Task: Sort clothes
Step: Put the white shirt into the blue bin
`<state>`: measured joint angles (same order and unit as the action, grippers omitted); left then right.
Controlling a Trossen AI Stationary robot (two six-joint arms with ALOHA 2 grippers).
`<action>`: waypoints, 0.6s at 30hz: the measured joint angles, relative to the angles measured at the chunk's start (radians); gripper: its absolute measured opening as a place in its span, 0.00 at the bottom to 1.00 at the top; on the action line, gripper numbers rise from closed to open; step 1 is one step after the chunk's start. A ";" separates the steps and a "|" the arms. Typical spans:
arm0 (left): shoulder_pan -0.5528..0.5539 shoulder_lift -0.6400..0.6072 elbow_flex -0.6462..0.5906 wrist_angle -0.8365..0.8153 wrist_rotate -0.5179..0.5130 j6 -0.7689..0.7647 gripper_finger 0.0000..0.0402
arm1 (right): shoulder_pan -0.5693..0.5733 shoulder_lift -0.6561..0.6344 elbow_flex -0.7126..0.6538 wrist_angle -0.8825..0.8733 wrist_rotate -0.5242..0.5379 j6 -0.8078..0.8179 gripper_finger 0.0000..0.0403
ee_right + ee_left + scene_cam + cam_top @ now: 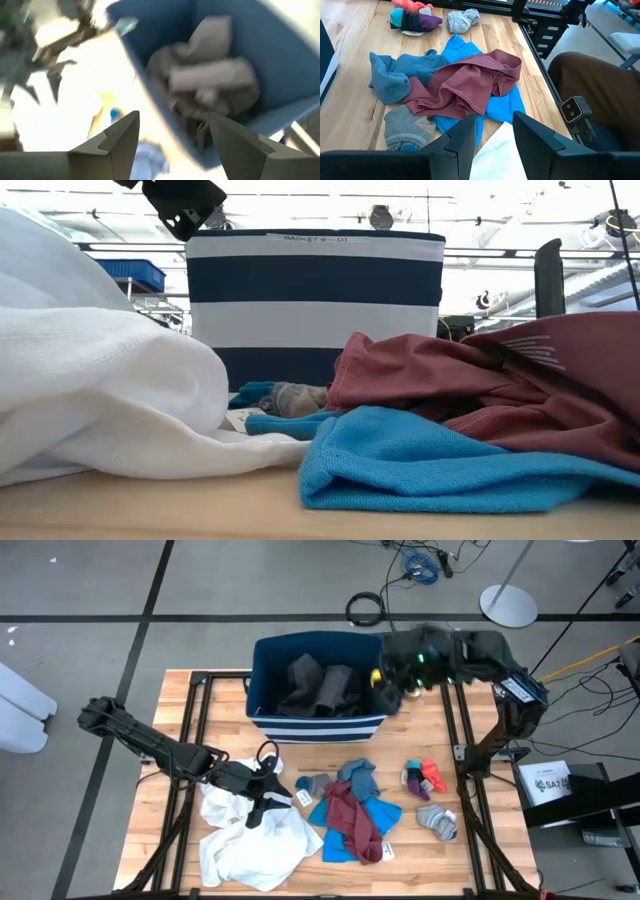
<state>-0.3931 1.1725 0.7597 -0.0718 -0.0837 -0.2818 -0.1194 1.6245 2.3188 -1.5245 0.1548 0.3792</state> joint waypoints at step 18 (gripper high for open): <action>-0.101 0.004 0.000 -0.101 -0.078 -0.447 0.35 | 0.762 -0.055 -0.713 0.472 0.400 -0.110 0.57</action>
<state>-0.4938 1.1763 0.7597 -0.1726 -0.1615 -0.7292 0.6428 1.5697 1.6062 -1.0520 0.5545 0.2690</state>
